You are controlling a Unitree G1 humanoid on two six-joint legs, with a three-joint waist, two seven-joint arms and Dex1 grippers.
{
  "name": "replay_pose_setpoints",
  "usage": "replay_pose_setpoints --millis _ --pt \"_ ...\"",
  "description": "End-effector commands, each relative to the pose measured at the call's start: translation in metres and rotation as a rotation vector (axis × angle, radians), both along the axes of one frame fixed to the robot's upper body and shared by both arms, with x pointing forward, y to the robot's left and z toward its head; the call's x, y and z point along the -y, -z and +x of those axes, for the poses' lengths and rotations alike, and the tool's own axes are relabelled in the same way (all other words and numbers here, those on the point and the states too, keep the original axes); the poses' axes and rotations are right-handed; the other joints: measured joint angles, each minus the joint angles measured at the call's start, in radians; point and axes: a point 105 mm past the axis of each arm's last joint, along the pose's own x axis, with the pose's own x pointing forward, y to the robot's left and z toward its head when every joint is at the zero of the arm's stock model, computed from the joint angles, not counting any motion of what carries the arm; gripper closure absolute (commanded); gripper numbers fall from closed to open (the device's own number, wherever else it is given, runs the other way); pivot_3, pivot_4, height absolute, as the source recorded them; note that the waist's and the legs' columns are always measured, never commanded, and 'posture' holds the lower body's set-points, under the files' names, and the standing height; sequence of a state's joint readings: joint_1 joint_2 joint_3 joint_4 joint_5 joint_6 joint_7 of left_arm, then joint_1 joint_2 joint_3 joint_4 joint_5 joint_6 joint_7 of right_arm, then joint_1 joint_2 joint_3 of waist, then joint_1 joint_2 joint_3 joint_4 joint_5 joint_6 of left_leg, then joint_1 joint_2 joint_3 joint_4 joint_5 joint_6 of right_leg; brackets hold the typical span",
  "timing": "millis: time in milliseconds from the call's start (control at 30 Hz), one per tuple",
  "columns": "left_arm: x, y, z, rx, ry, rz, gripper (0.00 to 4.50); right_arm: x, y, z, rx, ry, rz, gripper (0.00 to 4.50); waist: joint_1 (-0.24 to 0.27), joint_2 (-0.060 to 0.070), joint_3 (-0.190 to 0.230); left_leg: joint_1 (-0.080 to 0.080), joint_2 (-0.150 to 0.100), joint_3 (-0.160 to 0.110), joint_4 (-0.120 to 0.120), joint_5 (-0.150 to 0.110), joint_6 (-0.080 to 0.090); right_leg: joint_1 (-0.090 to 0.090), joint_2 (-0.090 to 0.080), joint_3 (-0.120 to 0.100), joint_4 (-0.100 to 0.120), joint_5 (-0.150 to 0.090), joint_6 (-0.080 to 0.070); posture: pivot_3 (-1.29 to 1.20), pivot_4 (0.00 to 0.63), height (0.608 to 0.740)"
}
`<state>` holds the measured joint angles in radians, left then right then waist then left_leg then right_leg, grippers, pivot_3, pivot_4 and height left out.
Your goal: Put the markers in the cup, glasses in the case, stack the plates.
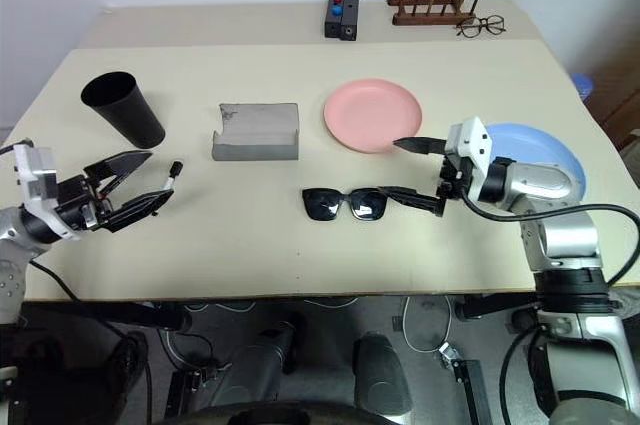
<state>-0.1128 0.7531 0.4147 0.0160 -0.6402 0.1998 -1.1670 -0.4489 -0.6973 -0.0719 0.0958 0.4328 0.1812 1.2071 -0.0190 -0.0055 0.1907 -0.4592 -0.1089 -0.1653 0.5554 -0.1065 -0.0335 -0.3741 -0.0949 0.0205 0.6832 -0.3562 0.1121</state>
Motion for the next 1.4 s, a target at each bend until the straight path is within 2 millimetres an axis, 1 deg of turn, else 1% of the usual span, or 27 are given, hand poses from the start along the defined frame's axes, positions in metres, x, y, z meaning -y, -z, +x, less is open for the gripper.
replay_pose_setpoints --millis 33,67,167,233,333,400,467,567,667,733,767,833,867,900,933,1000,1133,1267,1400 --pt "-0.024 -0.010 0.000 0.033 -0.102 0.030 0.00 -0.020 -0.006 0.010 0.017 0.020 0.008 0.01 -0.002 0.000 0.000 0.000 0.000 0.000 0.000 0.000 0.000 0.000 0.000 0.000 0.000 0.000 0.000 0.00 0.150 0.740" --pt "-0.029 -0.011 0.001 0.031 -0.116 0.031 0.00 -0.027 -0.006 0.011 0.013 0.022 0.014 0.01 0.000 0.000 0.000 0.000 0.000 0.000 0.000 0.000 0.000 0.000 0.000 0.000 0.000 0.000 0.000 0.00 0.150 0.740" --pt "-0.034 -0.018 0.010 0.018 -0.173 0.034 0.00 -0.032 -0.019 0.011 0.083 0.031 0.049 0.01 0.007 0.000 0.000 0.000 0.000 0.000 0.000 0.000 0.000 -0.002 0.000 0.000 0.000 0.000 0.000 0.00 0.150 0.740" --pt "-0.041 -0.025 0.015 0.010 -0.203 0.034 0.00 -0.039 -0.021 0.011 0.074 0.037 0.053 0.01 0.012 0.000 0.000 -0.001 -0.001 -0.001 0.000 0.000 0.000 -0.002 0.000 -0.001 0.000 0.001 0.002 0.00 0.150 0.740" --pt "-0.062 -0.027 0.029 -0.040 -0.326 0.062 0.00 -0.052 -0.026 0.012 0.050 0.015 0.106 0.01 0.005 -0.001 0.000 0.000 -0.001 -0.002 0.001 -0.001 -0.002 -0.001 0.000 -0.001 0.000 0.001 0.002 0.00 0.150 0.740" --pt "-0.070 -0.028 0.035 -0.053 -0.354 0.070 0.00 -0.063 -0.022 0.018 0.084 0.056 0.080 0.01 0.001 -0.001 0.000 0.000 0.000 -0.002 0.001 -0.001 -0.001 -0.001 0.001 -0.001 0.000 0.001 0.002 0.00 0.150 0.740" --pt "-0.075 -0.029 0.041 -0.083 -0.379 0.083 0.00 -0.075 -0.017 0.016 0.032 0.037 0.089 0.01 -0.001 -0.001 0.000 0.000 0.000 -0.001 0.000 0.000 0.000 -0.002 0.001 0.000 0.000 0.002 0.004 0.00 0.150 0.740" --pt "-0.087 -0.029 0.050 -0.150 -0.436 0.076 0.00 -0.093 -0.020 0.016 -0.002 0.027 0.138 0.01 -0.001 -0.001 0.000 0.000 0.000 -0.001 -0.002 0.000 0.000 -0.003 0.001 0.000 0.001 0.003 0.005 0.00 0.150 0.740" --pt "-0.104 -0.020 0.054 -0.255 -0.503 0.079 0.00 -0.106 -0.023 0.014 -0.025 0.010 0.153 0.01 -0.003 -0.001 0.000 0.000 0.000 -0.001 -0.002 0.001 -0.001 -0.005 0.002 0.000 0.003 0.004 0.007 0.00 0.150 0.740" --pt "-0.110 -0.013 0.054 -0.300 -0.535 0.144 0.00 -0.106 -0.023 0.017 -0.051 0.021 0.150 0.01 -0.003 -0.001 0.000 0.000 0.000 -0.001 -0.002 0.001 -0.001 -0.005 0.003 0.000 0.003 0.004 0.007 0.00 0.150 0.740" --pt "-0.110 -0.013 0.056 -0.334 -0.533 0.103 0.00 -0.105 -0.023 0.017 -0.058 0.023 0.144 0.01 -0.002 -0.001 0.000 0.000 0.000 -0.001 -0.002 0.001 -0.001 -0.005 0.002 0.000 0.003 0.004 0.007 0.00 0.150 0.740" --pt "-0.111 -0.009 0.059 -0.392 -0.538 0.100 0.00 -0.105 -0.022 0.016 -0.109 0.021 0.136 0.01 0.002 -0.001 0.000 0.000 0.000 -0.001 -0.002 0.001 -0.001 -0.004 0.003 0.000 0.003 0.004 0.007 0.00 0.150 0.740" --pt "-0.110 -0.001 0.059 -0.462 -0.538 0.113 0.00 -0.106 -0.022 0.014 -0.109 0.013 0.133 0.01 0.004 -0.002 -0.001 0.000 0.000 -0.001 -0.001 0.001 -0.001 -0.004 0.005 -0.001 0.003 0.004 0.007 0.00 0.150 0.740" --pt "-0.112 0.006 0.059 -0.499 -0.546 0.175 0.00 -0.108 -0.023 0.013 -0.103 0.008 0.132 0.01 0.005 -0.002 -0.001 0.000 0.000 -0.002 -0.001 0.001 -0.001 -0.004 0.005 -0.001 0.003 0.004 0.007 0.00 0.150 0.740" --pt "-0.111 0.008 0.060 -0.506 -0.535 0.199 0.00 -0.108 -0.023 0.012 -0.098 0.008 0.130 0.01 0.003 -0.002 -0.001 0.000 0.000 -0.002 -0.001 0.001 -0.001 -0.004 0.005 -0.001 0.003 0.004 0.007 0.00 0.150 0.740" --pt "-0.108 0.007 0.066 -0.516 -0.508 0.189 0.00 -0.108 -0.021 0.011 -0.103 0.017 0.125 0.01 0.001 -0.002 -0.001 0.000 0.000 -0.001 -0.001 0.001 -0.001 -0.004 0.005 0.000 0.004 0.004 0.008 0.00 0.150 0.740" --pt "-0.095 0.014 0.069 -0.616 -0.409 0.232 0.00 -0.105 -0.018 0.010 -0.099 0.040 0.117 0.01 -0.001 -0.003 -0.001 0.000 0.000 -0.001 0.000 0.001 -0.002 -0.004 0.006 -0.001 0.004 0.005 0.008 0.00 0.150 0.740" --pt "-0.096 0.021 0.077 -0.631 -0.428 0.307 0.00 -0.101 -0.016 0.009 -0.100 0.059 0.113 0.01 -0.002 -0.003 -0.001 0.000 0.000 -0.001 0.000 0.001 -0.001 -0.004 0.006 -0.001 0.005 0.005 0.008 0.00 0.150 0.740" --pt "-0.096 0.025 0.078 -0.643 -0.412 0.337 0.00 -0.097 -0.014 0.008 -0.107 0.075 0.110 0.01 -0.011 -0.003 -0.001 -0.001 0.000 0.000 0.000 0.002 -0.001 -0.003 0.006 0.000 0.006 0.005 0.008 0.00 0.150 0.740"
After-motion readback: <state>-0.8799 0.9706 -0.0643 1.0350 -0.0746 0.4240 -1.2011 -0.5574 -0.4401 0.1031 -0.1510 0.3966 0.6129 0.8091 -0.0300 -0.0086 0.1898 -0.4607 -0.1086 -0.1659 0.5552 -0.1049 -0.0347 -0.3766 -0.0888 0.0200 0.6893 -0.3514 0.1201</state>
